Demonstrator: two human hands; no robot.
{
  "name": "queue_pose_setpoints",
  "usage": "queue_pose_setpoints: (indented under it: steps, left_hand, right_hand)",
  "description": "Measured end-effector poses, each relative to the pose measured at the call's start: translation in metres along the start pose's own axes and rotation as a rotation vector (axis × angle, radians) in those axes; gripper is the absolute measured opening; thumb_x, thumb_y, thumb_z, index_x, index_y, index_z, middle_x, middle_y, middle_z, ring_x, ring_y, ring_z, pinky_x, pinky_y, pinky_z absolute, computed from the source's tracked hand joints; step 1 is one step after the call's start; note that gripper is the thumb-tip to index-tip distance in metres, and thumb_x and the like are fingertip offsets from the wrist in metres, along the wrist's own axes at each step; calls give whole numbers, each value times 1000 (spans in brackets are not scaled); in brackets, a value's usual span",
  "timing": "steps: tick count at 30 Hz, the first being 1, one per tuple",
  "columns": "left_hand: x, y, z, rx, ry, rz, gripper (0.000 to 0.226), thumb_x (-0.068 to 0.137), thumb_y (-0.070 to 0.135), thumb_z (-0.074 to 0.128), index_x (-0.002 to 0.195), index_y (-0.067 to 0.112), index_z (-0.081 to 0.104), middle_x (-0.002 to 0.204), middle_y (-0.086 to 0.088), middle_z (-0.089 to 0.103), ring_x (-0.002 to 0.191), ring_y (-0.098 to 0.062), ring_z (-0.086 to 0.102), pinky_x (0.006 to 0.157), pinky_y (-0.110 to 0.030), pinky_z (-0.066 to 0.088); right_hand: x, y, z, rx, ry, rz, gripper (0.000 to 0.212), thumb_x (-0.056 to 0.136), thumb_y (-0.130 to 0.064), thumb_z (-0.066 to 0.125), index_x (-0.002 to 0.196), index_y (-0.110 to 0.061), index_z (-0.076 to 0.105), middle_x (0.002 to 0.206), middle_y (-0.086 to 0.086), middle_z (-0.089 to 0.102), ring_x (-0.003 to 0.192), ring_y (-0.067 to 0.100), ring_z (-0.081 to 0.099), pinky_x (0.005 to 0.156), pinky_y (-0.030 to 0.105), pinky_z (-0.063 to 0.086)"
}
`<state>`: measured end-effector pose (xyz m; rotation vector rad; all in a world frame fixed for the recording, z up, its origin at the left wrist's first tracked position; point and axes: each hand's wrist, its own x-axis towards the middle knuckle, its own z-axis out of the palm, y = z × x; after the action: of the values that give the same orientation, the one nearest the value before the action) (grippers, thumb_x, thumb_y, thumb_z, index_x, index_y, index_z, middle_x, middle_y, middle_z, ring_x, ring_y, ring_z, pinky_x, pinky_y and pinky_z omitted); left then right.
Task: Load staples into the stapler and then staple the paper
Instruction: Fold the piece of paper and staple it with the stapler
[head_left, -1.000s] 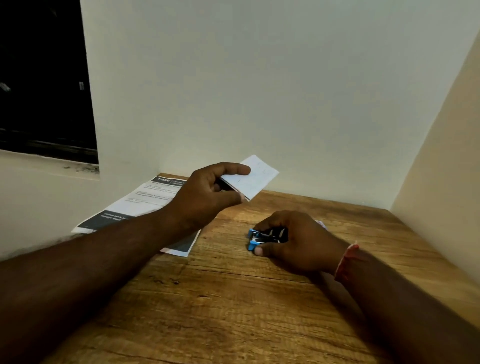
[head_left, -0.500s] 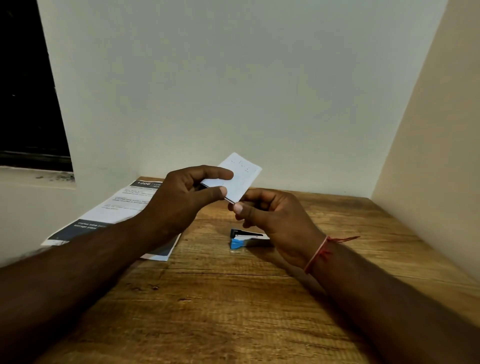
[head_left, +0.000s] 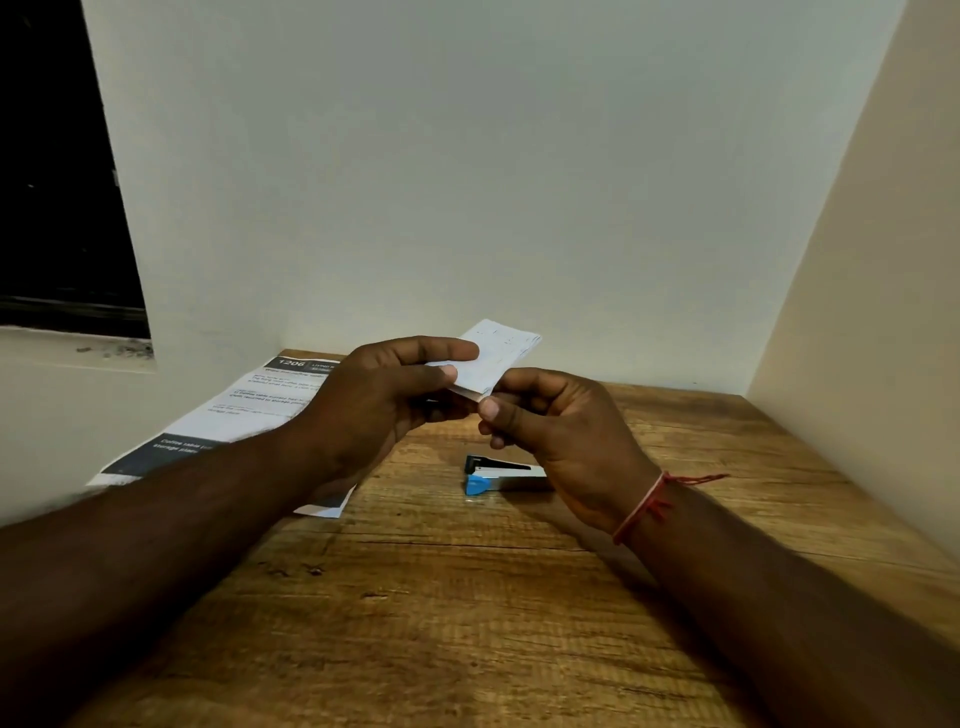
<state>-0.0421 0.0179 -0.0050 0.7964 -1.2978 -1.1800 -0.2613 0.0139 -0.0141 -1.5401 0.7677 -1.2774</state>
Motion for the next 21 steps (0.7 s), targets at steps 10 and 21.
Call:
queue_pose_setpoints:
  steps: [10,21]
  left_hand:
    - [3,-4,-8,153,-47,28,30,98,12,72,125,19,82,129,-21,80,118,-46,77,115,-60,58]
    - [-10,0,5,799,199,396,24,84,53,92,103,40,85,133,9,60,126,-7,65,101,-33,60]
  right_hand:
    - [3,1,0,147,-33,98,22,102,-2,70,119,9,77,105,27,79,84,27,74,75,34,64]
    - [2,0,-1,-434,148,-157,6,98,-21,81,97,-17,86,85,1,82,80,17,79,72,33,68]
